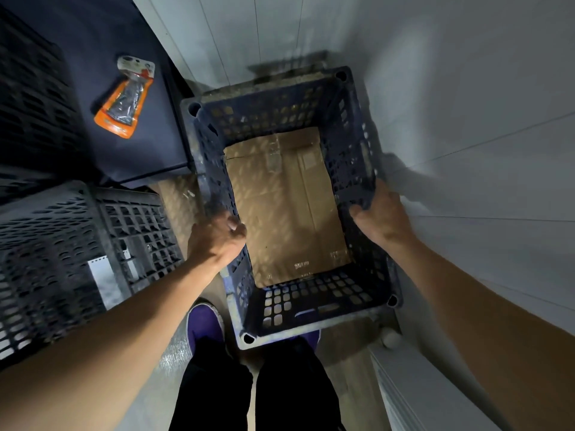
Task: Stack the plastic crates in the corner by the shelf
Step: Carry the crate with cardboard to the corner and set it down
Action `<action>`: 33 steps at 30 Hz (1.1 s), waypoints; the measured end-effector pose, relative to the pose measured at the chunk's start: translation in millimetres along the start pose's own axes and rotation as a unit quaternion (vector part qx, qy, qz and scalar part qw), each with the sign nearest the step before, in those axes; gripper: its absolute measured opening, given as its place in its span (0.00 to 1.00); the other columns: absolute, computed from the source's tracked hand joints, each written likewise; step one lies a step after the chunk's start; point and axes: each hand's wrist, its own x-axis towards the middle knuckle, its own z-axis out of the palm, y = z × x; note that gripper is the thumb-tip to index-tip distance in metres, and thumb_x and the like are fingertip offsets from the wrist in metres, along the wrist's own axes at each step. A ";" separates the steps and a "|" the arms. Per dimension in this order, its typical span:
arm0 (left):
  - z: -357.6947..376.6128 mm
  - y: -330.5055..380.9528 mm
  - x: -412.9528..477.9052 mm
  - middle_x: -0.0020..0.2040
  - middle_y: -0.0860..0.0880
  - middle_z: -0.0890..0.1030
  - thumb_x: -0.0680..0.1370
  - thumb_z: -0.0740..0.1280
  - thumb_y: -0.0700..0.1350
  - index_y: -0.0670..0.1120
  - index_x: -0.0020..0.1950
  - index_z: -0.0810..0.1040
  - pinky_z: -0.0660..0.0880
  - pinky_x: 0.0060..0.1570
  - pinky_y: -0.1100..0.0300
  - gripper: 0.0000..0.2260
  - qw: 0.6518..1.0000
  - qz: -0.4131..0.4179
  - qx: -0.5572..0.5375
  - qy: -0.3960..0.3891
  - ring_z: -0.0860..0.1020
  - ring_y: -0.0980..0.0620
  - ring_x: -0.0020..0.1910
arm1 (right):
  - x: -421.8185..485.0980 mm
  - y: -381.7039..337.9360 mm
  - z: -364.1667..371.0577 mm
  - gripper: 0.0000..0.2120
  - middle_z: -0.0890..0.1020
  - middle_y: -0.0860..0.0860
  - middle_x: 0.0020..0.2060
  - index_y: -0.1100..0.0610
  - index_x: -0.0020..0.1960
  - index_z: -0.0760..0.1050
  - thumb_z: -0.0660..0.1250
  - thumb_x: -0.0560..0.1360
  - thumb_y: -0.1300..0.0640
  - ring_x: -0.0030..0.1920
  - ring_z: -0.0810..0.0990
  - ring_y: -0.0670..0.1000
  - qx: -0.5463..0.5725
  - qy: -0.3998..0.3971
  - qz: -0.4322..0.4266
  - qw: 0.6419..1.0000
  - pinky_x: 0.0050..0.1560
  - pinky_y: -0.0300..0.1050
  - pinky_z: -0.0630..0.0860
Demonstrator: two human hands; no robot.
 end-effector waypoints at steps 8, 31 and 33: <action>-6.3 8.4 -9.6 0.71 0.38 0.61 0.78 0.67 0.50 0.49 0.75 0.62 0.81 0.50 0.48 0.27 0.996 -0.066 0.048 -0.042 0.76 0.39 0.58 | -33.2 -16.1 7.2 0.41 0.53 0.63 0.75 0.62 0.78 0.46 0.67 0.76 0.51 0.72 0.58 0.63 -0.153 -0.033 -0.012 0.988 0.67 0.54 0.66; -92.9 -28.0 -207.8 0.64 0.46 0.74 0.80 0.65 0.50 0.49 0.70 0.69 0.74 0.62 0.56 0.19 0.997 0.024 0.031 -0.063 0.76 0.49 0.61 | -243.8 -73.8 19.1 0.25 0.74 0.56 0.66 0.55 0.73 0.66 0.62 0.76 0.54 0.68 0.71 0.57 -0.030 -0.144 -0.054 0.988 0.69 0.49 0.67; -101.7 -43.5 -219.7 0.62 0.45 0.74 0.80 0.64 0.50 0.49 0.70 0.69 0.75 0.60 0.55 0.19 0.994 0.052 0.047 -0.081 0.76 0.48 0.59 | -268.1 -80.8 31.8 0.24 0.75 0.57 0.65 0.55 0.71 0.68 0.61 0.76 0.53 0.68 0.70 0.58 -0.020 -0.138 -0.031 0.990 0.68 0.48 0.67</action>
